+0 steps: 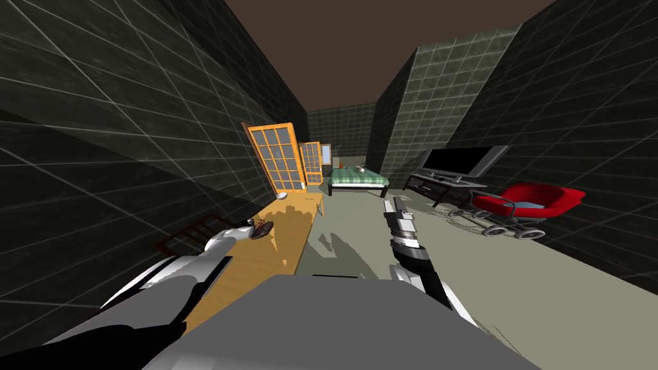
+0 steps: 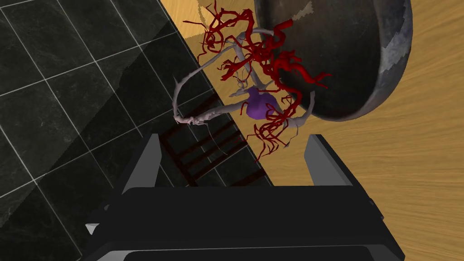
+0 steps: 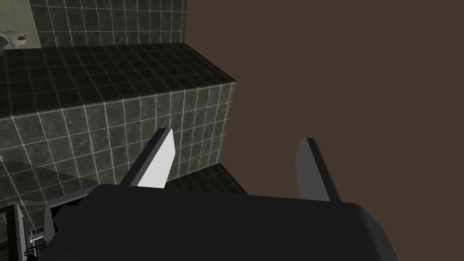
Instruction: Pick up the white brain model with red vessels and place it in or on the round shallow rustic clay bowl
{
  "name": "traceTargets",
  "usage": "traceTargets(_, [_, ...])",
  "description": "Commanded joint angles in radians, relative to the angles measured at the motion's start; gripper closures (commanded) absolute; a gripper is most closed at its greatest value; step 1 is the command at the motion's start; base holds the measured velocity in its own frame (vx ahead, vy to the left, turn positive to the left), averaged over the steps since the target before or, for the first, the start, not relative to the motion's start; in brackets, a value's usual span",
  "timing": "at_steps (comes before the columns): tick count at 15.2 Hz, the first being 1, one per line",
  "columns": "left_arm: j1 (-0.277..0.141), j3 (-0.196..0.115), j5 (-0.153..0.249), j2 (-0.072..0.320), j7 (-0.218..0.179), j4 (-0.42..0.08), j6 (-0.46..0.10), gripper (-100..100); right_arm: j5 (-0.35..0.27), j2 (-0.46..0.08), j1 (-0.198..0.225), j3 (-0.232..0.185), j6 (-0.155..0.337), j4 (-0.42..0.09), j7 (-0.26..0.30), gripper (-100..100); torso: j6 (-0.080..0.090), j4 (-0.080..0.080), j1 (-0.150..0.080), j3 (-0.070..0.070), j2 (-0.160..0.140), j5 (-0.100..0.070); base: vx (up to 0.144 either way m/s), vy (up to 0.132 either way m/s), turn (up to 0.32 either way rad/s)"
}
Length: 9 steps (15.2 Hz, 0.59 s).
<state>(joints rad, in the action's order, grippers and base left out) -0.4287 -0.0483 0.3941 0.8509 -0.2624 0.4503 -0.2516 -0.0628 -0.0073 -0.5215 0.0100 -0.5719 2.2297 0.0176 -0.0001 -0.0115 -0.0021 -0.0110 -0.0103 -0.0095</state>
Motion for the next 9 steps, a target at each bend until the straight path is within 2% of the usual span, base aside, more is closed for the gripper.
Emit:
traceTargets(1, [-0.034,-0.011,-0.006,-0.005,0.023,-0.025,-0.013,-100,0.000,0.000,0.000,0.000,0.000,0.000,0.000,0,0.000,0.000,0.000,0.000,0.000,0.000,-0.079,0.022,-0.024])
traceTargets(2, [-0.062,-0.023,-0.014,-0.010,0.040,-0.042,-0.026,-100,0.000,0.000,0.000,0.000,0.000,0.000,0.000,0,0.000,0.000,0.000,0.000,0.000,0.000,-0.077,0.009,-0.019])
traceTargets(4, [-0.057,-0.015,-0.003,-0.008,0.037,-0.047,-0.016,-100,0.000,0.000,0.000,0.000,0.000,0.000,0.000,0,0.000,0.000,-0.001,0.000,0.001,0.000,-0.047,0.007,-0.011])
traceTargets(9, [-0.063,-0.014,-0.001,-0.008,0.045,-0.056,-0.014,-100,0.000,0.000,0.000,0.000,0.000,0.000,0.000,0,0.000,0.001,-0.001,0.003,0.005,0.000,-0.004,0.001,0.000])
